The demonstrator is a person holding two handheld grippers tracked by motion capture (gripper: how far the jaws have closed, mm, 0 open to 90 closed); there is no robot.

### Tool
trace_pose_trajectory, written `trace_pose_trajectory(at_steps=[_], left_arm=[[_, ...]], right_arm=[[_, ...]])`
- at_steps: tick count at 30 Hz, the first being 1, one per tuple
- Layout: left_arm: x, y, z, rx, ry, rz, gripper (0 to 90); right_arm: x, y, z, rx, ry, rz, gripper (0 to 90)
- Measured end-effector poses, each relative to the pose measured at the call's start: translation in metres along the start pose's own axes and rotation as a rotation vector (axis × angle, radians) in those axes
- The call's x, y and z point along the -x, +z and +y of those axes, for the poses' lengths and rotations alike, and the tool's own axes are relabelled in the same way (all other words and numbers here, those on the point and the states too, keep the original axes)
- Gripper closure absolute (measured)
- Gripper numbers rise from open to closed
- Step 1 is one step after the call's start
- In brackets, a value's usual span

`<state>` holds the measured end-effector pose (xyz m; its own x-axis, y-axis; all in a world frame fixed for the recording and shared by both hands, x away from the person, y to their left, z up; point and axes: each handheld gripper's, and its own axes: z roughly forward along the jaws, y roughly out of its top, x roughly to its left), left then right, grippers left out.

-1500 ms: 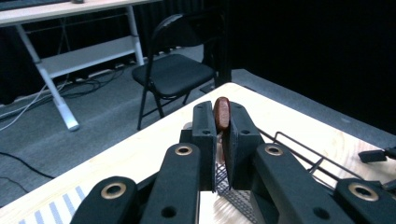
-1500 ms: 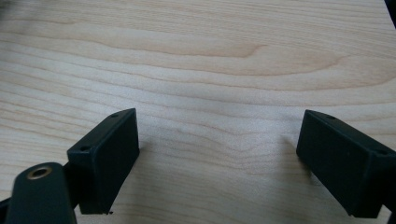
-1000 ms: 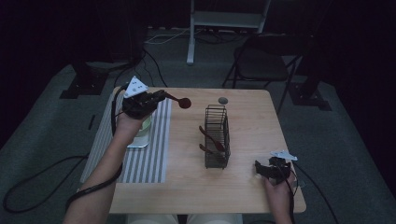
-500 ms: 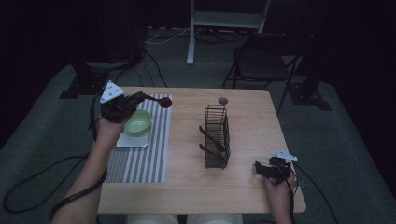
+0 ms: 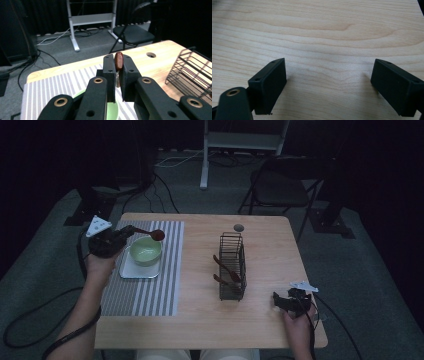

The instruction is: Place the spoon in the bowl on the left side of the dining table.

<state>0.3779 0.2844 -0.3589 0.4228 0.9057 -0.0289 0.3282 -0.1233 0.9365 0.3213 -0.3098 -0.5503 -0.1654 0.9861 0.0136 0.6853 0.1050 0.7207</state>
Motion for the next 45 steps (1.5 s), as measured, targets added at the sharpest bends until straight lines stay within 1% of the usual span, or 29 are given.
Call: trace_pose_trajectory(at_steps=[2,3,4,7,8,9,11,12,14,15,18,19,20,25,28,29,30,32,33,35,38,43,44,45], left_arm=[[-0.005,-0.002,-0.004,-0.002,-0.014,0.015,83.9],[-0.008,-0.002,-0.007,-0.008,-0.019,0.015,83.9],[-0.010,-0.002,-0.009,-0.013,-0.023,0.032,83.9],[-0.017,-0.002,-0.018,-0.026,-0.040,0.051,83.9],[-0.020,-0.001,-0.021,-0.032,-0.045,0.052,83.9],[-0.021,-0.001,-0.024,-0.036,-0.045,0.065,83.9],[-0.025,-0.001,-0.030,-0.041,-0.064,0.068,83.9],[-0.027,-0.001,-0.033,-0.044,-0.065,0.077,83.9],[-0.030,-0.001,-0.039,-0.050,-0.081,0.080,83.9],[-0.031,0.000,-0.042,-0.055,-0.080,0.089,83.9],[-0.034,0.001,-0.051,-0.056,-0.107,0.087,83.9],[-0.035,0.001,-0.055,-0.047,-0.124,0.083,83.9],[-0.036,0.001,-0.059,-0.046,-0.138,0.089,83.9],[-0.035,0.004,-0.075,-0.053,-0.164,0.090,83.9],[-0.035,0.005,-0.082,-0.061,-0.174,0.101,83.9],[-0.036,0.006,-0.084,-0.059,-0.180,0.100,83.9],[-0.036,0.006,-0.086,-0.056,-0.188,0.109,83.8],[-0.036,0.007,-0.090,-0.054,-0.199,0.108,83.8],[-0.036,0.008,-0.092,-0.058,-0.198,0.110,83.8],[-0.036,0.010,-0.096,-0.063,-0.211,0.102,83.8],[-0.034,0.012,-0.103,-0.083,-0.204,0.106,83.8],[-0.031,0.013,-0.112,-0.093,-0.213,0.099,83.7],[-0.031,0.014,-0.113,-0.103,-0.215,0.093,83.7],[-0.030,0.014,-0.114,-0.110,-0.214,0.098,83.7]], right_arm=[[0.000,0.000,0.000,0.000,0.000,0.000,12.4],[0.000,0.000,0.000,0.001,-0.001,0.000,12.4],[0.000,0.000,0.000,0.001,0.000,0.000,12.4],[0.000,0.000,0.000,0.001,0.000,0.000,12.4],[0.000,0.000,0.000,0.001,0.000,0.000,12.4],[0.000,0.000,0.000,0.000,0.001,0.000,12.4],[0.000,0.000,0.000,0.000,0.001,0.000,12.4],[0.000,0.000,0.000,0.001,0.000,0.000,12.4],[0.000,0.000,0.000,0.000,0.000,0.000,12.4],[0.000,0.000,0.000,0.000,0.000,0.000,12.4],[0.000,0.000,0.000,0.001,0.000,0.000,12.4],[0.000,0.000,0.000,0.000,0.000,0.000,12.4],[0.000,0.000,0.000,0.000,0.000,0.000,12.4],[0.000,0.000,0.000,0.001,0.002,-0.001,12.4],[0.000,0.000,0.000,0.001,0.002,-0.001,12.4],[0.000,0.000,0.000,0.001,0.001,-0.001,12.5],[0.000,0.000,0.000,0.001,0.001,-0.001,12.4],[0.000,0.000,0.000,0.001,0.002,-0.001,12.5],[0.000,0.000,0.000,0.001,0.002,-0.001,12.5],[0.000,0.000,0.000,0.001,0.002,-0.001,12.5],[0.000,0.000,0.000,0.001,0.002,-0.002,12.5],[0.000,0.000,0.000,0.001,0.002,-0.002,12.5],[0.000,0.000,0.000,0.001,0.002,-0.001,12.5],[0.000,0.000,0.000,0.001,0.002,-0.002,12.5]])
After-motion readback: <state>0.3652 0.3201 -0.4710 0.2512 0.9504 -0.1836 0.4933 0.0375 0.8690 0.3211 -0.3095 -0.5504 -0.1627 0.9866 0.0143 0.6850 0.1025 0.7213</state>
